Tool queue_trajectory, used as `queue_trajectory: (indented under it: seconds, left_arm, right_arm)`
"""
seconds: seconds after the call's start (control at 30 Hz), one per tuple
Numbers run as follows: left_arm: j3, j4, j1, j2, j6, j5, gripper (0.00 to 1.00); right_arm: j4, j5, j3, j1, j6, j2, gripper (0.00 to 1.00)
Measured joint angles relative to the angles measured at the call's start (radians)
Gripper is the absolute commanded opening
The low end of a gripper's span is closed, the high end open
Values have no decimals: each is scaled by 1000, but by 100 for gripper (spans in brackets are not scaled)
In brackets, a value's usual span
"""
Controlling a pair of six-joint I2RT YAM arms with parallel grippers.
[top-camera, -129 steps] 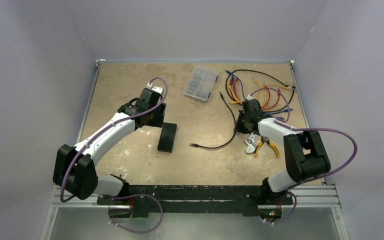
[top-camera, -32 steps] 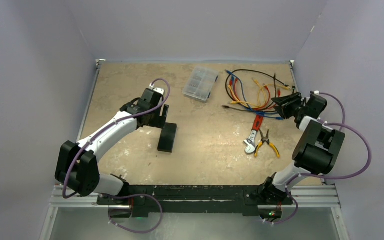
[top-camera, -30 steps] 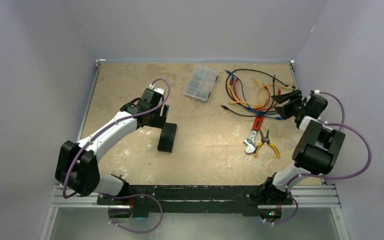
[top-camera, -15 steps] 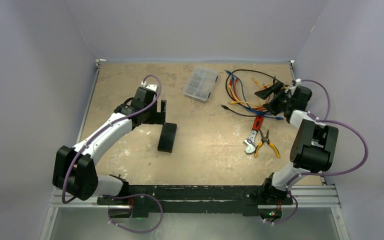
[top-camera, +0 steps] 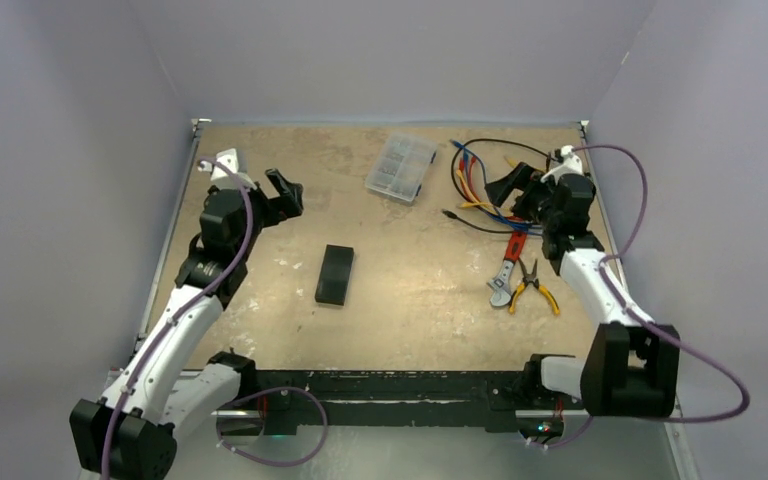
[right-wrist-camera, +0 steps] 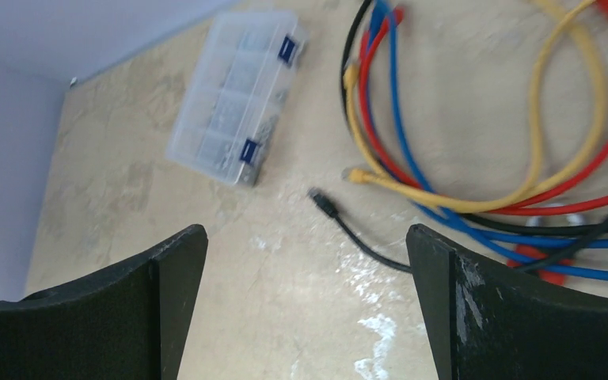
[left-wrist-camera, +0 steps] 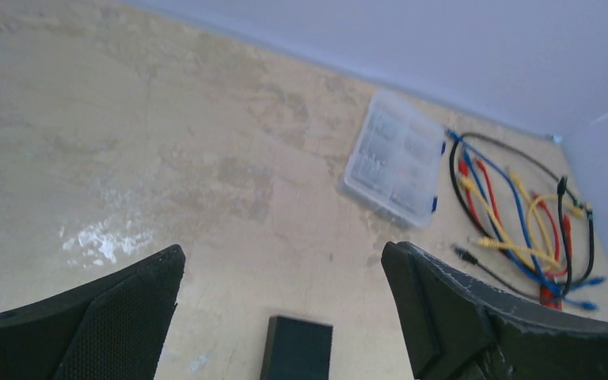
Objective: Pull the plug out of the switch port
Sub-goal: Reset both arms
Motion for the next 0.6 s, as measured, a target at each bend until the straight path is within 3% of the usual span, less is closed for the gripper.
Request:
queue_trajectory:
  seconds: [0.17,0.33,0.47,0.6]
  left_arm:
    - [-142,196,0,-110,9,-123,99]
    - [-274,310,0,-116,10,-353,99]
    - [-378,441,1,-11,56,-549,99]
    - [-494,660,1,193,169,-628,100]
  right_arm:
    - [73,182,-99,-3,-31,-148,99]
    - [124,356,-175,-2,-49,-179,99]
    - [190,529,-196,-3,-56,-141,99]
    - [332,612,-256,-3,-72,-74,98]
